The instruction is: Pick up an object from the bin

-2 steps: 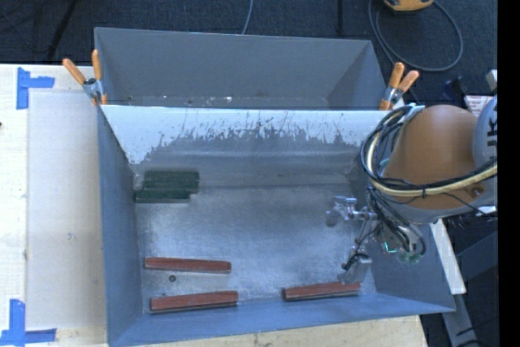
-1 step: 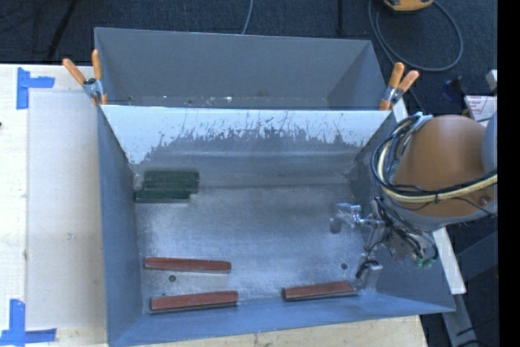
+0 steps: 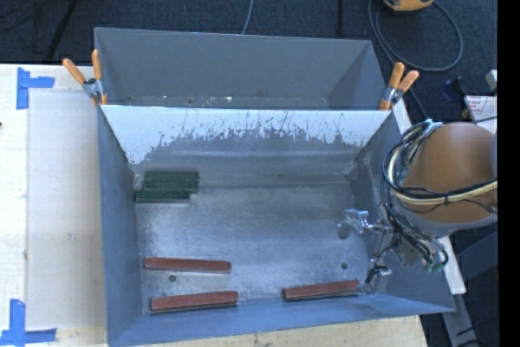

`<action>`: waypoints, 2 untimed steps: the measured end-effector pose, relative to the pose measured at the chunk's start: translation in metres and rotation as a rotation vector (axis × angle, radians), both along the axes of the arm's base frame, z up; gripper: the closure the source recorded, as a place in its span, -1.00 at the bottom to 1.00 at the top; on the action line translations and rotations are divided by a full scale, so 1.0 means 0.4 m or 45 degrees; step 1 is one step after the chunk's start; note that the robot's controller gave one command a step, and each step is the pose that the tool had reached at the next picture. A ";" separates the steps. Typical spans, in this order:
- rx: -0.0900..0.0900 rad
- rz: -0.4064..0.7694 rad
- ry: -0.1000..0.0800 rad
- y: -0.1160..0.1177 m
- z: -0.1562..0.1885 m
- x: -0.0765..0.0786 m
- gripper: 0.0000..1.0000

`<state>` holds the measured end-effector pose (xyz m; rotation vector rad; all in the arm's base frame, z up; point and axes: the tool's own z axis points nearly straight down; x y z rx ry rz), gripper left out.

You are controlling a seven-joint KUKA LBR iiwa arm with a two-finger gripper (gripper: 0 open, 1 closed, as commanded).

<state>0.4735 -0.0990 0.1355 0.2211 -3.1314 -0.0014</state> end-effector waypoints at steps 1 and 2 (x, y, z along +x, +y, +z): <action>-0.001 -0.027 -0.007 0.014 -0.118 0.000 -1.00; -0.001 -0.057 -0.004 0.066 -0.165 -0.009 1.00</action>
Offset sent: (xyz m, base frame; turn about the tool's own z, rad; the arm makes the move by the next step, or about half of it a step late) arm -0.0039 0.0256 -0.0655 0.0484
